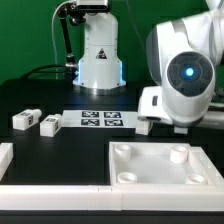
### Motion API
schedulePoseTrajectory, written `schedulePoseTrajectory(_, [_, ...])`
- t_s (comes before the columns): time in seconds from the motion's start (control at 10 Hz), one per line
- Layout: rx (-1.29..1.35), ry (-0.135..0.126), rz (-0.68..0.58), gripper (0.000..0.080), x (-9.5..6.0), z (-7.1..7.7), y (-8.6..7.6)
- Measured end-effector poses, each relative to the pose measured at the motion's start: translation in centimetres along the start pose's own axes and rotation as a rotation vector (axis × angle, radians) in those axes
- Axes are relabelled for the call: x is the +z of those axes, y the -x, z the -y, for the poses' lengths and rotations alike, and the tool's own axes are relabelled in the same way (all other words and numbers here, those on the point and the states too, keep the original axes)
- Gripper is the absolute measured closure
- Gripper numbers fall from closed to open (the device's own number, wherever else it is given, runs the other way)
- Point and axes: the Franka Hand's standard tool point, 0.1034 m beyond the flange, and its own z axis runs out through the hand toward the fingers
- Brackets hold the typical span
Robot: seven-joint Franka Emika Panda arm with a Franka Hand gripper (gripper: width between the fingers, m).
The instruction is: Assemble square table
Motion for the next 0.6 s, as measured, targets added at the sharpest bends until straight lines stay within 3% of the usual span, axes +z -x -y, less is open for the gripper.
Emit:
schedulePoseTrajectory(0.1, [-0.023, 0.018, -0.083, 0.0509, -3.1, 0.2, -0.1])
schedulePoseTrajectory(0.2, [-0.039, 0.038, -0.115, 0.0509, -4.8, 0.2, 0.9])
schedulePoseTrajectory(0.3, [-0.035, 0.044, -0.094, 0.0509, -5.5, 0.3, 1.7])
schedulePoseTrajectory(0.4, [-0.030, 0.049, -0.094, 0.0509, -4.8, 0.7, 1.5])
schedulePoseTrajectory(0.5, [-0.037, 0.031, -0.183, 0.0509, -5.2, 1.3, 0.5])
schedulePoseTrajectory(0.6, [-0.040, 0.022, -0.243, 0.0509, -5.4, 1.4, 0.7])
